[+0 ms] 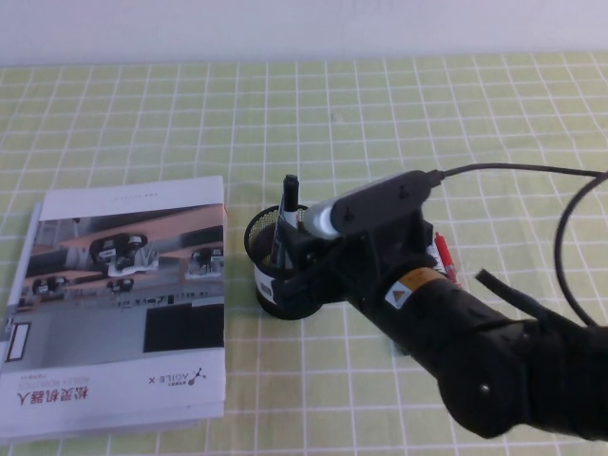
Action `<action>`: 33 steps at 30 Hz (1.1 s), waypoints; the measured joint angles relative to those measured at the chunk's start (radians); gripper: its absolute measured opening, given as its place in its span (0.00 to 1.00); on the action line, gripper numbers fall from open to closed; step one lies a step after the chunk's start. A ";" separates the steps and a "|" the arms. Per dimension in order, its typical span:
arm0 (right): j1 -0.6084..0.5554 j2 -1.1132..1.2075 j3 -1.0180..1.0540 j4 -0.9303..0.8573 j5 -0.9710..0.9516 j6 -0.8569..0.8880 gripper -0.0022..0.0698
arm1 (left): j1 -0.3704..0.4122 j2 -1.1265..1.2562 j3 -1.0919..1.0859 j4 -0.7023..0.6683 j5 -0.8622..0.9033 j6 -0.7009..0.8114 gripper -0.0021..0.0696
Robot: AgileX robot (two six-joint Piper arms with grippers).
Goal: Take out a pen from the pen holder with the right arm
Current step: 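Take a marker out of the pen holder and lay it on the table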
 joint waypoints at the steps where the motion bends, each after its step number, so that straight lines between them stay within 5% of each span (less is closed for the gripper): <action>1: 0.000 0.023 -0.025 0.011 -0.005 -0.018 0.52 | 0.000 0.000 0.000 0.000 0.000 0.000 0.02; 11: 0.004 0.174 -0.179 0.212 -0.098 -0.231 0.52 | 0.000 0.000 0.000 0.000 0.000 0.000 0.02; 33: 0.004 0.276 -0.268 0.288 -0.119 -0.244 0.48 | 0.000 0.000 0.000 0.000 0.000 0.000 0.02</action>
